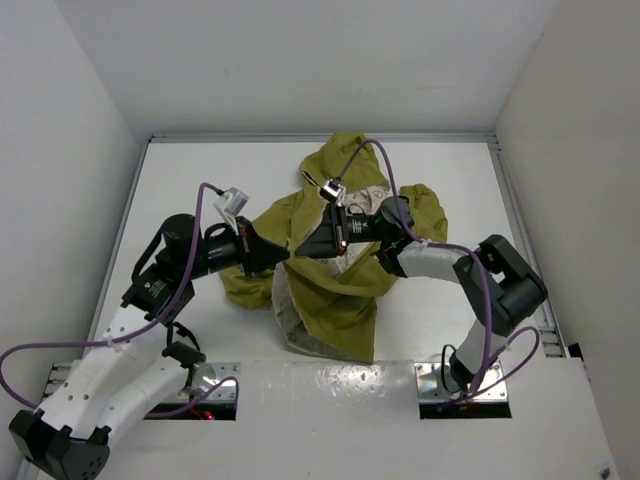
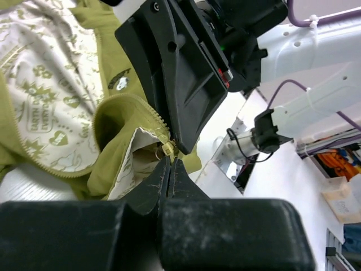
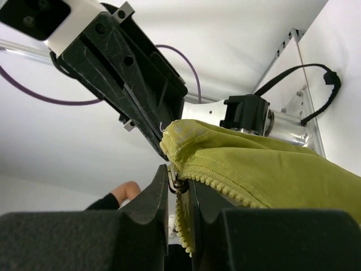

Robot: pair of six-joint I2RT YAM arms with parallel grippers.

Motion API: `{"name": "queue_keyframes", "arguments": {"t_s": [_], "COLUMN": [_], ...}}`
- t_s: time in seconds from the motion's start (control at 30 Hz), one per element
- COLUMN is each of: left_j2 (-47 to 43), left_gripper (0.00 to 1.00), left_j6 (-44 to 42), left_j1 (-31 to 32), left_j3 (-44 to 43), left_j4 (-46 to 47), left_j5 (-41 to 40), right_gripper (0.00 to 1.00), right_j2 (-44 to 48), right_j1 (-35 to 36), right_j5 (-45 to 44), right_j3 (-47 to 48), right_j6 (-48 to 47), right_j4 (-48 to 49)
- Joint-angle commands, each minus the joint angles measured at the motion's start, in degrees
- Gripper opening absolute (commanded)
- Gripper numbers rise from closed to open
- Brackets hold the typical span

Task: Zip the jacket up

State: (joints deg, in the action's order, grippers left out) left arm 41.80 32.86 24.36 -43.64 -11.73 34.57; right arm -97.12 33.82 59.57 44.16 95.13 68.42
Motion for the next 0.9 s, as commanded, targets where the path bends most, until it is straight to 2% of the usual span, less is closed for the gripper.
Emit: {"name": "queue_keyframes", "arguments": {"t_s": [0.0, 0.2, 0.23, 0.3, 0.33, 0.4, 0.5, 0.67, 0.87], "left_j2": [-4.4, -4.9, -4.9, -4.9, -4.9, -3.5, -3.0, 1.1, 2.8], "left_gripper": [0.00, 0.00, 0.02, 0.20, 0.37, 0.47, 0.49, 0.56, 0.56], "left_j6": [-2.5, -3.6, -2.3, -1.0, -0.3, 1.2, 4.1, 6.9, 8.0], "left_j1": [-3.1, -5.8, -6.3, -6.3, -7.0, -7.5, -7.5, -7.5, -7.5], "left_j3": [-6.9, -7.7, -7.7, -7.2, -6.5, -5.9, -4.7, -3.6, -3.0], "left_j4": [-2.1, -5.2, -5.2, -3.0, -3.0, -1.0, 2.4, 1.7, -0.7], "left_j5": [-1.4, -0.6, 0.5, 4.3, 5.0, 6.7, 9.2, 12.1, 14.2], "right_gripper": [0.00, 0.00, 0.00, 0.00, 0.00, 0.00, 0.00, 0.00, 0.00], "right_j2": [-2.5, -6.5, -6.1, -5.5, -5.3, -3.9, -1.8, 0.3, 2.7], "right_j1": [-3.9, -4.0, -3.9, -3.3, -3.4, -2.3, -1.1, 0.2, 0.8], "right_j5": [-0.6, -2.7, -2.5, -0.9, -0.4, 1.4, 4.1, 7.0, 10.7], "right_j3": [-2.9, -2.2, -0.8, 0.2, 0.9, 1.5, 1.2, 1.7, 2.1], "right_j6": [1.5, 6.7, 6.4, 5.9, 5.6, 4.3, 1.5, -2.3, -6.3], "right_j4": [3.7, 12.2, 12.3, 13.1, 13.2, 13.1, 11.5, 8.6, 3.3]}}
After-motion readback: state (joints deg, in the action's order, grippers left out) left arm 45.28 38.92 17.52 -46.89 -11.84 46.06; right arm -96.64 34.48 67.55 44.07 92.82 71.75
